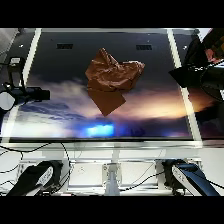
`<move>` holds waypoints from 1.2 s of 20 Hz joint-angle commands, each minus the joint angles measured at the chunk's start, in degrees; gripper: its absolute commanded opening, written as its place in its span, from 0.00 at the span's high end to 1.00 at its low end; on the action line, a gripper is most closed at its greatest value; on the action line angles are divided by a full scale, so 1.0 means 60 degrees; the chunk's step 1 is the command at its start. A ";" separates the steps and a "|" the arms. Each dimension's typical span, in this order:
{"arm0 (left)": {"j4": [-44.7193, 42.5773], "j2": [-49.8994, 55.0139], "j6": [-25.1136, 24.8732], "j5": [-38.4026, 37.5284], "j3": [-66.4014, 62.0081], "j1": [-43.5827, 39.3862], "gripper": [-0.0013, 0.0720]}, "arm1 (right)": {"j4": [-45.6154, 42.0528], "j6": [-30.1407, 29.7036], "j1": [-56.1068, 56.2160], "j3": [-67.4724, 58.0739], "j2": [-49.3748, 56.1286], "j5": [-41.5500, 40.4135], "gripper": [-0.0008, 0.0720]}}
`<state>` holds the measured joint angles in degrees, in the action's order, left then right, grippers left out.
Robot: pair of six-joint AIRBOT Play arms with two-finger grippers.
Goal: Fold the clothes and pants, and hang the long-sleeved shirts on hangers.
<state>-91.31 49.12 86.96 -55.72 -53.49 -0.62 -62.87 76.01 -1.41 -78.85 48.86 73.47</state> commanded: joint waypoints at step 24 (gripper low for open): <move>0.0004 0.0015 0.0004 0.0004 0.0007 -0.0007 0.95 | 0.0248 0.0117 0.0004 -0.0004 0.0000 -0.1402 0.04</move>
<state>-91.29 49.15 86.98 -55.70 -53.49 -0.62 -62.61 76.03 -1.41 -78.85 48.88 68.47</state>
